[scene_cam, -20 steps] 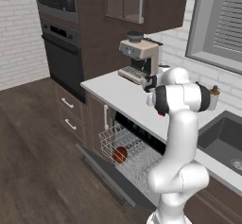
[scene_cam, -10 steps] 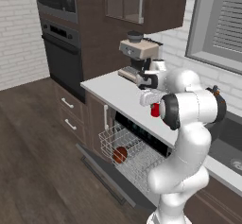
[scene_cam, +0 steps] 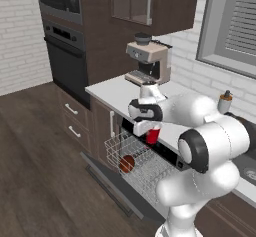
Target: Pick up the cup and bowl from the counter, place them in the dishwasher, and close the dishwasher door.
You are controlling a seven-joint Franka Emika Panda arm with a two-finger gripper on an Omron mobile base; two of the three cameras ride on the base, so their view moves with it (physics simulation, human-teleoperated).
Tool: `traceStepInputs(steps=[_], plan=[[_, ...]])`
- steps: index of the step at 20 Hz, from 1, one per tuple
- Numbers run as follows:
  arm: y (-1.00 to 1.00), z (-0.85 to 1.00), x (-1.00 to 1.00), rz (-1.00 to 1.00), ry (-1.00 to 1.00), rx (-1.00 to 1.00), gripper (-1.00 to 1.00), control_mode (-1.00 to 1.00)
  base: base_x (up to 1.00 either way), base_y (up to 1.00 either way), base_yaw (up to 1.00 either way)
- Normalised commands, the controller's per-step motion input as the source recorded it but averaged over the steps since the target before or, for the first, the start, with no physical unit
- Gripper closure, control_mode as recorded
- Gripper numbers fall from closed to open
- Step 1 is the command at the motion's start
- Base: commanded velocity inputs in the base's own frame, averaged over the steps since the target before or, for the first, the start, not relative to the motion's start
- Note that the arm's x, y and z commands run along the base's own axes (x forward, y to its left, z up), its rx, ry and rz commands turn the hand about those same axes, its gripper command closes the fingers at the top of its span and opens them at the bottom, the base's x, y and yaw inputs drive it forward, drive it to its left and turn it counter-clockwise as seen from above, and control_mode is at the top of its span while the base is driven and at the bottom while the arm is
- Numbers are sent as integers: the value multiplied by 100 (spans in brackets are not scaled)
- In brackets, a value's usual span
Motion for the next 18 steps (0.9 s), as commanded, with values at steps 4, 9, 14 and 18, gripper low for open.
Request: traceStepInputs(steps=[4,9,14,18], plan=[[56,-87,-13,9,-1,0,100,-100,0,0,0],[29,-86,24,0,-1,-6,100,-100,0,0,0],[5,-76,55,0,0,-7,100,-100,0,0,0],[2,-46,40,-1,0,-8,100,-100,0,0,0]])
